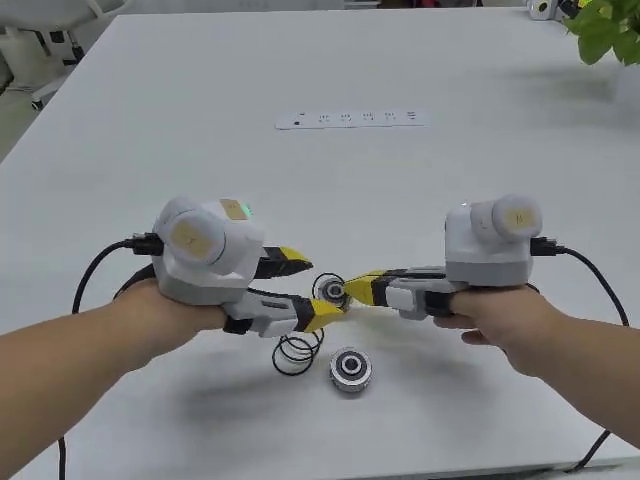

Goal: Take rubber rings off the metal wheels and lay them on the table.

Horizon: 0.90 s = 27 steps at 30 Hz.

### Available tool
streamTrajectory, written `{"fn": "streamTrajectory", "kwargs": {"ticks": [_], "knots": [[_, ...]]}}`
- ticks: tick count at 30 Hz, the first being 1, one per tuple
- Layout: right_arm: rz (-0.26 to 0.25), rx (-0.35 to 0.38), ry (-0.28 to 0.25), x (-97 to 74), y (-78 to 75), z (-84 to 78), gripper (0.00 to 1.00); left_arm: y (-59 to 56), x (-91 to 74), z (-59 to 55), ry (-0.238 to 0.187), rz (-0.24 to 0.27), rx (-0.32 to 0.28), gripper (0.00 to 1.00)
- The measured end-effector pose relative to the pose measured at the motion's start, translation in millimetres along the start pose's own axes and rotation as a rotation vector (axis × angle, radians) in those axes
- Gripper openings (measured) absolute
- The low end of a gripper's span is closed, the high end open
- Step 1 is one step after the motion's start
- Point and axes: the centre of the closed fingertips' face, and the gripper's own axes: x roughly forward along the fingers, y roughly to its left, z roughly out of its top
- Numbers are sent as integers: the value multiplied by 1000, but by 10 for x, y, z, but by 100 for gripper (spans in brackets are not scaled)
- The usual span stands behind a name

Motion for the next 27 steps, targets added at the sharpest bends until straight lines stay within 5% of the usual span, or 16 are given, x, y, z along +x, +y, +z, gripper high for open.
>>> {"fn": "streamTrajectory", "kwargs": {"ticks": [10,27], "knots": [[25,14,-10,-13,46,39,0,-43,-284,-46,-24,0,-17,62],[133,34,21,62,382,-1,0,-142,-622,-107,-43,13,-9,76]]}}
